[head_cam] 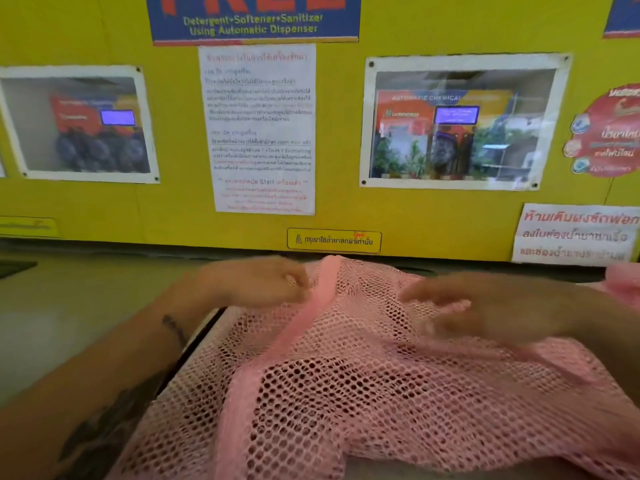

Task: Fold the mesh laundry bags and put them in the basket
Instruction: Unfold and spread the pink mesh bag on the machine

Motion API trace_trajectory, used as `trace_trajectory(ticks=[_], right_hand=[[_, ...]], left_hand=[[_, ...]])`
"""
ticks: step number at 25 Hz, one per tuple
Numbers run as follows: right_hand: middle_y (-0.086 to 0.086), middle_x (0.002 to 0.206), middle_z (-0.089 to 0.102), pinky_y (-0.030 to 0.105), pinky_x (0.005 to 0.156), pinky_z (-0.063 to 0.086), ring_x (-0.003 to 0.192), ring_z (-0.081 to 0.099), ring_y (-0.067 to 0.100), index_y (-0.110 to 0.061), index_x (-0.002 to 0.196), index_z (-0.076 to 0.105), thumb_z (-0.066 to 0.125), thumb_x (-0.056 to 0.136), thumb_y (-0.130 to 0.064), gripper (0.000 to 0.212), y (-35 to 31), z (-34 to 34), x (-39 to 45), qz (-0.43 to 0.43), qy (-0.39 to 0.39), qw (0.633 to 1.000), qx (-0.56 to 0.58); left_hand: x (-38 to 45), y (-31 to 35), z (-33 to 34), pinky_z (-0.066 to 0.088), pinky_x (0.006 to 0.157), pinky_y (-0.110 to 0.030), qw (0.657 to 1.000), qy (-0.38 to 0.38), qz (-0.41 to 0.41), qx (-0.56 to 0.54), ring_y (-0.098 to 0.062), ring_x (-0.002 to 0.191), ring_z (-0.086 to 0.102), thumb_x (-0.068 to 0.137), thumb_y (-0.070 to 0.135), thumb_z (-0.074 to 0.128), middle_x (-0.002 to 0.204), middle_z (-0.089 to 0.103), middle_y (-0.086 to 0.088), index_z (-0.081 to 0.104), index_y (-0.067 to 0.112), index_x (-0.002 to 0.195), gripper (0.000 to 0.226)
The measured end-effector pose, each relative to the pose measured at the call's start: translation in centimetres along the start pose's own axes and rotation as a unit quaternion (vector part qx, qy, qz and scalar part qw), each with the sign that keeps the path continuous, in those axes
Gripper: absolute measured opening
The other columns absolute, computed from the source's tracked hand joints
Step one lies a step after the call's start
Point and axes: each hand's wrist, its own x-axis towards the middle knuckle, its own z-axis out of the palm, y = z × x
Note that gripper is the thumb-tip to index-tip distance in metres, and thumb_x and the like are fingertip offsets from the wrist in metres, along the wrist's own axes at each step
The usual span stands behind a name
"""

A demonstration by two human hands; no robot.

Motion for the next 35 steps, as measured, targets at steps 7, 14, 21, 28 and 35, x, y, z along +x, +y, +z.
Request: trace_trajectory(ticks=[7,14,21,28,35], right_hand=[[-0.004,0.163,0.021,0.036,0.118,0.022,0.147,0.026,0.019,-0.029,0.154,0.023,0.046,0.096,-0.051,0.066,1.0,0.6,7.3,0.133,-0.068,0.982,-0.114],[0.0,0.161,0.028,0.035,0.117,0.023,0.145,0.03,0.021,-0.027,0.153,0.029,0.055,0.092,-0.052,0.071,5.3,1.6,6.4,0.18,-0.012,0.981,-0.077],[0.001,0.153,0.042,0.041,0.11,0.036,0.134,0.044,0.022,-0.034,0.148,0.035,0.049,0.097,-0.039,0.053,10.6,-0.1,-1.4,0.308,-0.024,0.936,-0.167],[0.003,0.134,0.053,0.034,0.087,0.05,0.104,0.055,0.02,-0.032,0.136,0.047,0.062,0.085,-0.013,0.057,11.9,-1.1,-2.2,0.331,0.033,0.936,-0.114],[0.011,0.129,0.055,0.051,0.1,0.041,0.118,0.052,0.032,-0.02,0.13,0.049,0.058,0.086,-0.026,0.045,13.5,-4.1,0.1,0.389,0.256,0.83,-0.307]], left_hand=[[6.4,-2.0,5.2,0.016,0.118,-0.055,0.998,0.058,-0.001,-0.001,-0.026,0.148,0.018,0.084,0.073,0.035,0.162,0.017,-0.002,0.023,0.043,0.149,0.072],[9.0,-4.4,5.1,-0.002,0.119,-0.056,0.997,-0.035,-0.052,0.041,-0.025,0.151,-0.007,0.057,0.095,0.028,0.165,-0.007,-0.001,0.004,0.048,0.151,0.107],[9.7,-4.2,2.0,0.011,0.121,-0.04,0.985,-0.109,-0.037,0.127,-0.024,0.149,0.016,0.053,0.1,0.032,0.164,0.012,-0.006,0.021,0.027,0.153,0.125],[9.2,7.2,0.3,0.029,0.116,-0.042,0.99,0.001,0.07,0.12,-0.025,0.142,0.032,0.091,0.043,0.05,0.159,0.028,-0.002,0.028,0.029,0.151,0.065],[9.9,10.7,6.3,0.011,0.117,-0.06,0.968,-0.162,0.033,0.189,-0.034,0.15,0.002,0.058,0.095,0.038,0.164,-0.01,-0.005,-0.005,0.047,0.149,0.112]])
